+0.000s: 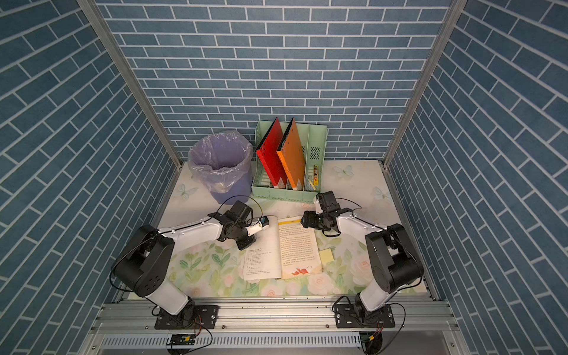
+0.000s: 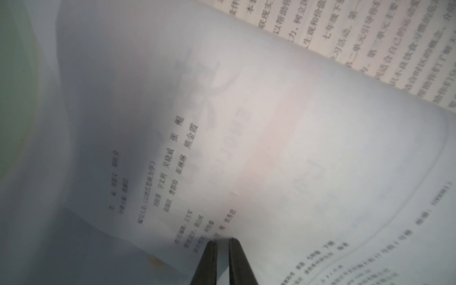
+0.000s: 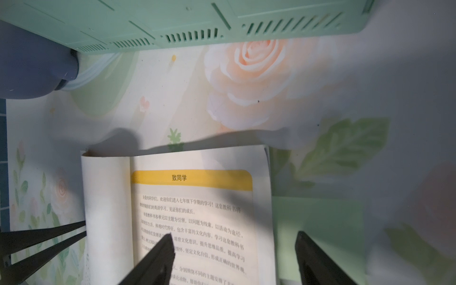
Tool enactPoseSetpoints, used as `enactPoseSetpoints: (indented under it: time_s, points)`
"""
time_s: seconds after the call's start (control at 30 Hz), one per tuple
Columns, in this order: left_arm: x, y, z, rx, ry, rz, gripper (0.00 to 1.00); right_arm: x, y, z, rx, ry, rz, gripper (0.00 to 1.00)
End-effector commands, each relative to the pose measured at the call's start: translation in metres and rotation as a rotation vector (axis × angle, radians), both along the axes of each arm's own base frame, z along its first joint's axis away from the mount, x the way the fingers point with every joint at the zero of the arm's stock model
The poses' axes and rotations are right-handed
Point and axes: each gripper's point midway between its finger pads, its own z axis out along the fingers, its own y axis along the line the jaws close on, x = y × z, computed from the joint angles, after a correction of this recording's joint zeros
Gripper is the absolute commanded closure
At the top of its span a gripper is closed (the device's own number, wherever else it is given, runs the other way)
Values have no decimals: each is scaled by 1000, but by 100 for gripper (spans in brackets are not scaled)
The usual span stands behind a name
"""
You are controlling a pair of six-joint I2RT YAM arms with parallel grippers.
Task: Peel off the used sticky note
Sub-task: Turn the page of the book at the center of the board.
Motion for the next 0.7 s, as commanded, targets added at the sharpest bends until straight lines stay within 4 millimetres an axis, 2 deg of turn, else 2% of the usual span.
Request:
enactPoseSetpoints:
  time_s: [0.0, 0.33, 0.67]
  points:
    - [-5, 3, -2, 14, 0, -13, 85, -6, 9, 0, 40, -9, 49, 22]
    - [-3, 1, 0, 10, -6, -13, 85, -15, 13, -7, 88, 24, 55, 24]
    - [-3, 3, 1, 18, -12, -16, 86, -17, 28, 17, 173, -9, 82, 29]
